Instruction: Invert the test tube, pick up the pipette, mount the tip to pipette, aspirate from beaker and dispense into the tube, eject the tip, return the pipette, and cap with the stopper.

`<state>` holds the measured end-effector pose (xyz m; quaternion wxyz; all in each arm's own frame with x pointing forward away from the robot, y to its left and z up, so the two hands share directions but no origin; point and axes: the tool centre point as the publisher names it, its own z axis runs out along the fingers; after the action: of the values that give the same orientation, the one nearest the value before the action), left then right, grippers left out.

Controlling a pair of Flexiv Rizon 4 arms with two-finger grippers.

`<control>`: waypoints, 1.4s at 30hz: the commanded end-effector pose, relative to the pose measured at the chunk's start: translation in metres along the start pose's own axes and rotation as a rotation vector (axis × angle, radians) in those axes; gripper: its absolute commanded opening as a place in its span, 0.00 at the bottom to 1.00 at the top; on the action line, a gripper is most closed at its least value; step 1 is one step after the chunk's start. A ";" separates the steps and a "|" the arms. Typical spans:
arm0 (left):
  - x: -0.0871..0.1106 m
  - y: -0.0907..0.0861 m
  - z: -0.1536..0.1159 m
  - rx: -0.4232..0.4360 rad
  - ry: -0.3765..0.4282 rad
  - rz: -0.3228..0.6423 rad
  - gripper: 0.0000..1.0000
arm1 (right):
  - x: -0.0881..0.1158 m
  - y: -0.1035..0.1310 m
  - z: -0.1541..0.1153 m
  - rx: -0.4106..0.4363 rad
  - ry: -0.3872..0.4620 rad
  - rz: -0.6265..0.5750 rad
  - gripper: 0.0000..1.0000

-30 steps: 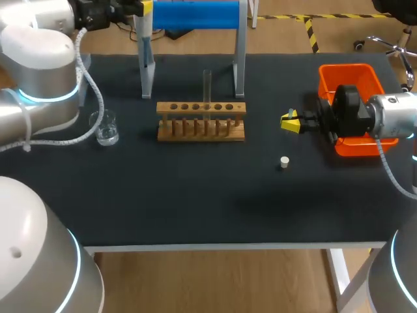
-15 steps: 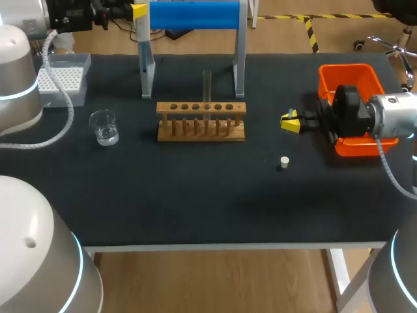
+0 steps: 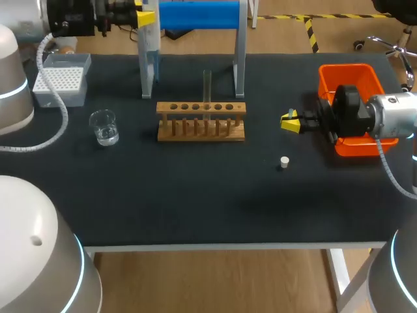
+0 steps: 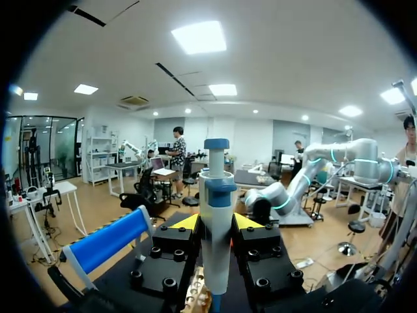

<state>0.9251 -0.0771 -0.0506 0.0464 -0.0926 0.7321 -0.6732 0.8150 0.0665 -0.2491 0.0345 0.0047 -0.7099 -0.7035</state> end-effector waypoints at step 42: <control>0.163 -0.015 0.024 0.033 0.169 0.054 0.00 | 0.000 0.000 -0.001 0.001 0.002 0.000 0.00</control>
<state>0.7747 -0.1352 -0.0293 0.0024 -0.0134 0.7249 -0.6887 0.8150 0.0665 -0.2491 0.0345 0.0046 -0.7099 -0.7035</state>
